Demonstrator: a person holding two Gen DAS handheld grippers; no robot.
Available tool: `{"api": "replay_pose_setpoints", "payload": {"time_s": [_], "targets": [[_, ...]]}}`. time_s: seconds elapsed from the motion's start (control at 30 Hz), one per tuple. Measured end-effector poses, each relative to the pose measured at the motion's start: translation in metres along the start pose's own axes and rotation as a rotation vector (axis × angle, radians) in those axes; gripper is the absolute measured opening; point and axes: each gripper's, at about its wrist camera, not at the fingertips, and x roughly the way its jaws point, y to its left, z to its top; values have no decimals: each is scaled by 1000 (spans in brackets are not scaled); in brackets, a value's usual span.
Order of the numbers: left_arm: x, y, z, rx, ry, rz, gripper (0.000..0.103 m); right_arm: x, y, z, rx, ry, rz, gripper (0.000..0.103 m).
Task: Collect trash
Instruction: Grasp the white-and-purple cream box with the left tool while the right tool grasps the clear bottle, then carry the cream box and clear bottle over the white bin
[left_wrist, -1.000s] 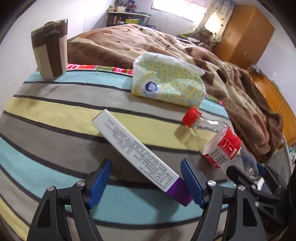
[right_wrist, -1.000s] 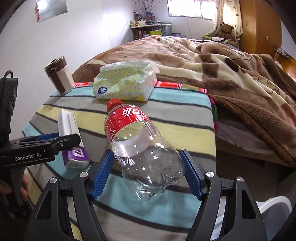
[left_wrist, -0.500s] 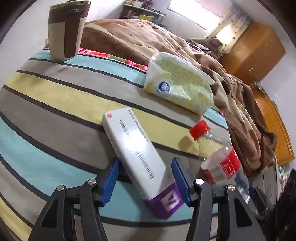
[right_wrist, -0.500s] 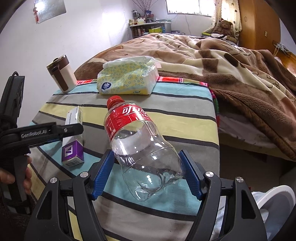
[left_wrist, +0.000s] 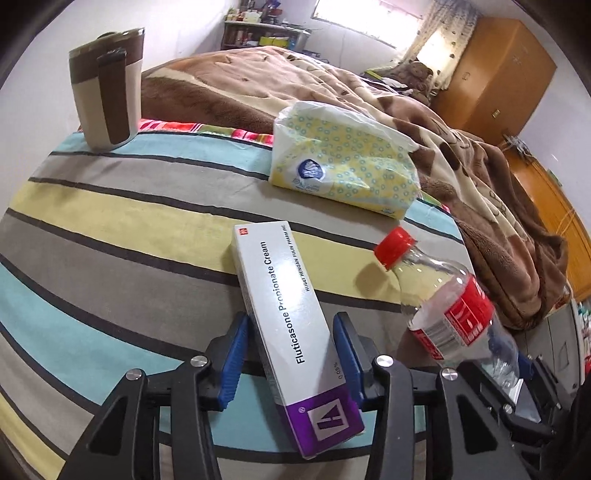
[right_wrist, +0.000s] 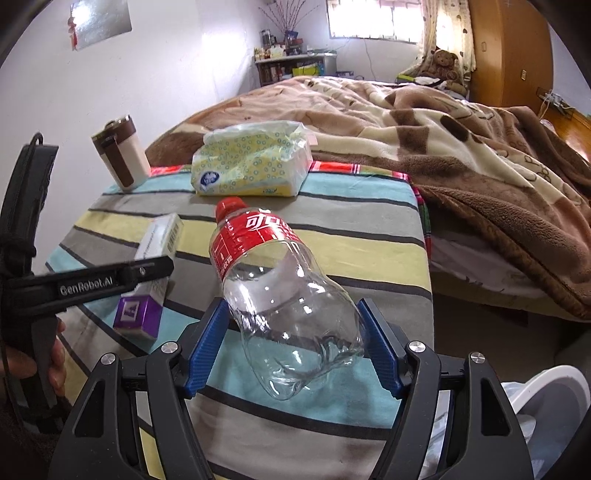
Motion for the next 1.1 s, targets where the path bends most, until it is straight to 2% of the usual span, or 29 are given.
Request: {"api": "replay_pose_setpoints", "payload": {"time_s": [0.33, 0.73, 1.0, 1.1], "targets": [[-20, -6, -18, 25, -11, -80, 44, -19, -3, -9, 50, -55, 24, 66], [-58, -26, -41, 87, -44, -129, 44, -52, -13, -29, 134, -137, 61, 65], [-86, -51, -61, 155, -79, -151, 44, -88, -27, -44, 190, -191, 27, 65], [-99, -65, -70, 181, -85, -183, 44, -105, -36, -51, 214, -217, 10, 65]]}}
